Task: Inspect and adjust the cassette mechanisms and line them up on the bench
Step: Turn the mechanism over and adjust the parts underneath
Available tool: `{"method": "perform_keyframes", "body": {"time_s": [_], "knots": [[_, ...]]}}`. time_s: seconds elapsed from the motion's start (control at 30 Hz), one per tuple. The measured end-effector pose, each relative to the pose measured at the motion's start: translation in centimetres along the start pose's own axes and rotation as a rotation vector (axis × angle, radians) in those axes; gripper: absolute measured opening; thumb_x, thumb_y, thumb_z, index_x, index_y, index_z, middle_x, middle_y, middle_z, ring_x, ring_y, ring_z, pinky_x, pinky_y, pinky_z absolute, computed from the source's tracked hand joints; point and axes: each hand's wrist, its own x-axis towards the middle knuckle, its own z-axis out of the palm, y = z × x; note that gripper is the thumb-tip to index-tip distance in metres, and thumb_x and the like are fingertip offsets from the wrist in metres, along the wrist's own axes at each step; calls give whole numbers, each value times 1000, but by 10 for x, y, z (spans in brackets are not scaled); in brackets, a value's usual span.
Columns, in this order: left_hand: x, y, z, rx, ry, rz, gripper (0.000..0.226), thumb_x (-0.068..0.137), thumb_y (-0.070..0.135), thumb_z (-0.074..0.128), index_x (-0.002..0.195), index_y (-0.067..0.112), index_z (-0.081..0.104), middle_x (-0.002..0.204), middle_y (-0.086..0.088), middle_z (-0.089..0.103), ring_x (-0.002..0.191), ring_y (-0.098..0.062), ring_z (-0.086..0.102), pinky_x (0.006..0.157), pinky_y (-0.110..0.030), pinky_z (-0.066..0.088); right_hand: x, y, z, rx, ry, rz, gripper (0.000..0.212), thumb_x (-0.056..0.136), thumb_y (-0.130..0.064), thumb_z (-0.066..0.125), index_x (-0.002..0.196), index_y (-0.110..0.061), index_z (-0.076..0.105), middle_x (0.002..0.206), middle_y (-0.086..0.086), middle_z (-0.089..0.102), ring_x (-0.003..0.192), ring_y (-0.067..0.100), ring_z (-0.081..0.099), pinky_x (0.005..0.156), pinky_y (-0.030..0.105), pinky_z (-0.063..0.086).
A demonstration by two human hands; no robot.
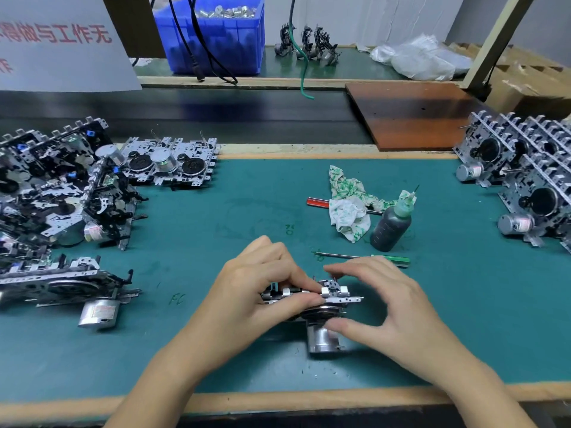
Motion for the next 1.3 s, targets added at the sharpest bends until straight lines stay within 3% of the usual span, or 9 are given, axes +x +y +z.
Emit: {"method": "perform_keyframes", "body": {"time_s": [0.13,0.23,0.47,0.6,0.7,0.8,0.9,1.03,1.3], "knots": [[-2,0,2,-10,4,7,5,83,34,67,83,30,70,73,14,53,72,-5,45,66,-14,34,-12,11,0,-192,135,-90,42,76,-57,62,94,-21,72,90,-13,64,86,10,58,75,26,46],[-1,-1,2,-15,1,15,6,83,33,67,83,28,70,72,14,53,72,-6,45,66,-15,34,-16,17,6,-284,154,-174,33,77,-49,65,84,-18,73,81,-10,64,74,13,58,64,29,48],[-1,-1,2,-13,9,17,3,82,33,67,83,30,69,73,16,53,71,-8,46,65,-16,35,-15,18,2,-333,72,-145,43,78,-58,58,93,-22,74,84,-15,64,79,10,57,70,28,46],[-1,0,2,-19,6,7,6,82,32,68,82,27,71,72,13,54,71,-9,47,65,-18,36,-6,11,1,-60,31,16,47,65,-61,68,103,-34,66,100,-23,61,100,0,55,87,19,41],[-1,0,1,-23,5,-1,6,81,33,68,83,27,71,72,13,55,71,-7,46,66,-15,35,3,7,7,277,-93,123,60,59,-50,75,116,-45,57,115,-20,57,118,6,51,96,15,36],[-2,0,1,-11,6,-7,8,81,33,68,81,25,71,71,12,55,72,-4,44,67,-13,33,12,4,13,472,-126,84,42,61,-39,77,101,-41,65,112,-16,59,115,12,54,99,24,39],[-1,0,1,-17,7,-11,11,80,33,69,80,22,72,71,11,55,72,-4,44,66,-12,33,12,5,16,531,-109,92,33,61,-37,78,92,-42,68,109,-16,60,111,13,57,98,30,42],[-1,-1,2,6,8,-1,11,80,33,68,80,23,72,73,13,54,72,0,42,67,-10,32,11,7,18,535,-89,97,34,61,-35,78,94,-31,69,105,-14,62,104,12,59,93,22,42],[0,-1,2,27,5,11,12,81,34,68,80,22,71,73,14,51,71,1,40,66,-9,30,10,6,17,565,-93,91,33,60,-30,80,92,-28,71,100,-13,62,98,8,60,89,15,41]]}}
